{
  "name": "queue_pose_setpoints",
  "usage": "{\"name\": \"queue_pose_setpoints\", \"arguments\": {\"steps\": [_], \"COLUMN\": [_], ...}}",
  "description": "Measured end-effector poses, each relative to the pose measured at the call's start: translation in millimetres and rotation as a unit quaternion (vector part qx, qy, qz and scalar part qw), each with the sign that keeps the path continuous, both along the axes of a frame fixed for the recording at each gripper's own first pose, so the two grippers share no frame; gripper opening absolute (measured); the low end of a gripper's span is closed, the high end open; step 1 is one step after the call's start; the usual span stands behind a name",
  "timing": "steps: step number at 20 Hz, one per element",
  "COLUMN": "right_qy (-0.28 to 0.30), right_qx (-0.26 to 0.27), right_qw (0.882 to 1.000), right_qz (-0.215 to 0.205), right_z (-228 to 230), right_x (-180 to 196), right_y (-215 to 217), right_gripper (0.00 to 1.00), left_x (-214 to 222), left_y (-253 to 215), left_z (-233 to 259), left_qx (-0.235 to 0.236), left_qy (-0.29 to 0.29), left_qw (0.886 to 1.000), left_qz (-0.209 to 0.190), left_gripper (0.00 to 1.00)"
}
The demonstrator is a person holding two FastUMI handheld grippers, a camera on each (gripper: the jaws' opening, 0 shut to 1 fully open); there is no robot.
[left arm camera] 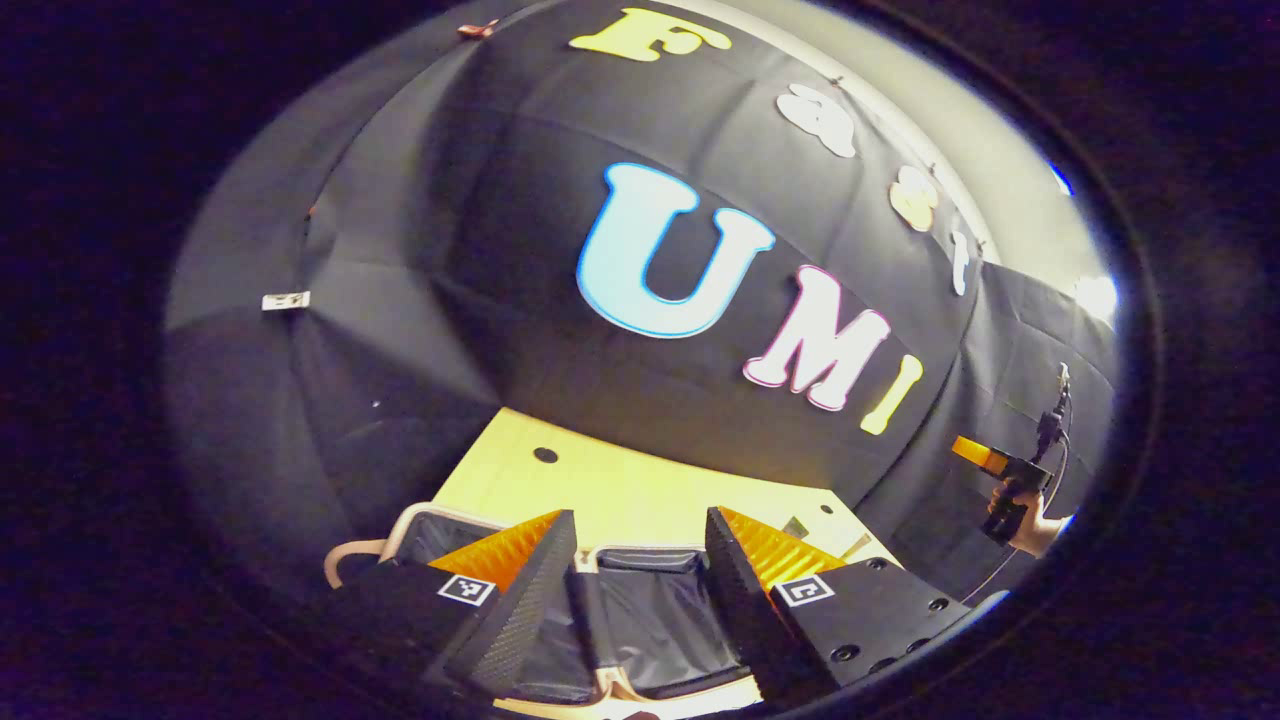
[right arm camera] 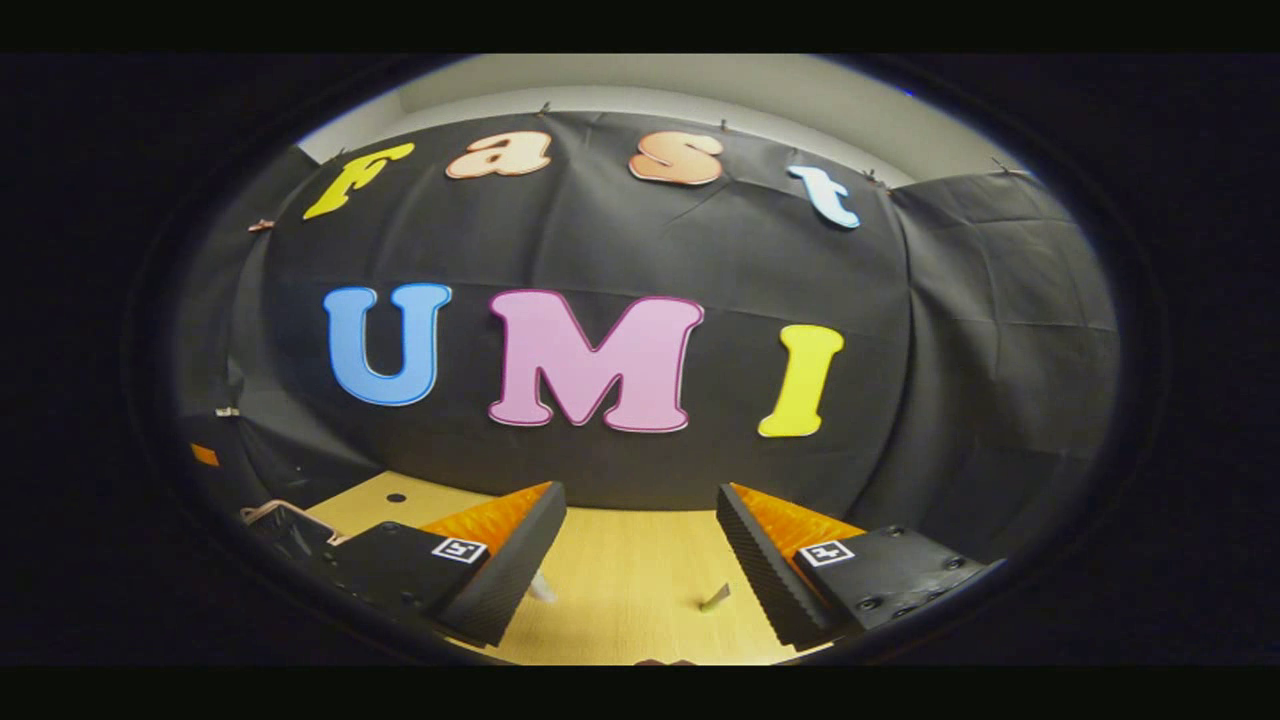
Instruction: First open the suitcase, pack the skin care products into it, and then close the suitcase.
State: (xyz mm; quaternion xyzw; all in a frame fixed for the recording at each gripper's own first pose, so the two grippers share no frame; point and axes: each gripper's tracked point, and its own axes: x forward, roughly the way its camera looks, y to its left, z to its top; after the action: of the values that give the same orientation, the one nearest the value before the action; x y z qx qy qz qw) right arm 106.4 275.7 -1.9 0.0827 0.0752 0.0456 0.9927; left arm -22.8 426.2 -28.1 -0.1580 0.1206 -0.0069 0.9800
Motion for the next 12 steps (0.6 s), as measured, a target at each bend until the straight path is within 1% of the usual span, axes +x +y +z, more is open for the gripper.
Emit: {"name": "queue_pose_setpoints", "arguments": {"steps": [2,3,4,5,6,7,8,9,10,12], "right_qy": [-0.005,-0.007,-0.008,-0.007,-0.007,-0.009,-0.01,-0.01,-0.008,0.0], "right_qx": [0.013,0.018,0.02,0.019,0.014,0.007,0.001,-0.001,0.001,0.008], "right_qw": [1.0,0.999,0.999,0.999,0.999,0.999,0.999,0.999,0.999,1.0], "right_qz": [-0.017,-0.026,-0.031,-0.034,-0.035,-0.037,-0.039,-0.039,-0.037,-0.029], "right_z": [-5,-8,-10,-15,-19,-21,-24,-27,-32,-42], "right_x": [-8,-12,-16,-20,-24,-28,-31,-34,-35,-35], "right_y": [-16,-23,-29,-35,-39,-45,-51,-54,-55,-55], "right_gripper": [0.97,0.97,0.96,0.96,0.96,0.96,0.96,0.94,0.96,0.96], "left_x": [21,20,21,25,28,33,36,41,45,58], "left_y": [-55,-83,-112,-132,-151,-173,-195,-214,-230,-258], "left_z": [13,14,14,7,3,-1,-6,-13,-21,-40], "left_qx": [0.003,0.005,0.015,0.037,0.056,0.063,0.061,0.053,0.043,0.025], "left_qy": [-0.024,-0.034,-0.037,-0.039,-0.042,-0.042,-0.036,-0.032,-0.022,-0.007], "left_qw": [0.999,0.999,0.998,0.997,0.995,0.994,0.994,0.994,0.994,0.994], "left_qz": [-0.021,-0.034,-0.054,-0.058,-0.065,-0.075,-0.086,-0.095,-0.101,-0.105], "left_gripper": [0.88,0.88,0.91,0.91,0.98,0.95,0.97,0.95,0.95,0.95]}}
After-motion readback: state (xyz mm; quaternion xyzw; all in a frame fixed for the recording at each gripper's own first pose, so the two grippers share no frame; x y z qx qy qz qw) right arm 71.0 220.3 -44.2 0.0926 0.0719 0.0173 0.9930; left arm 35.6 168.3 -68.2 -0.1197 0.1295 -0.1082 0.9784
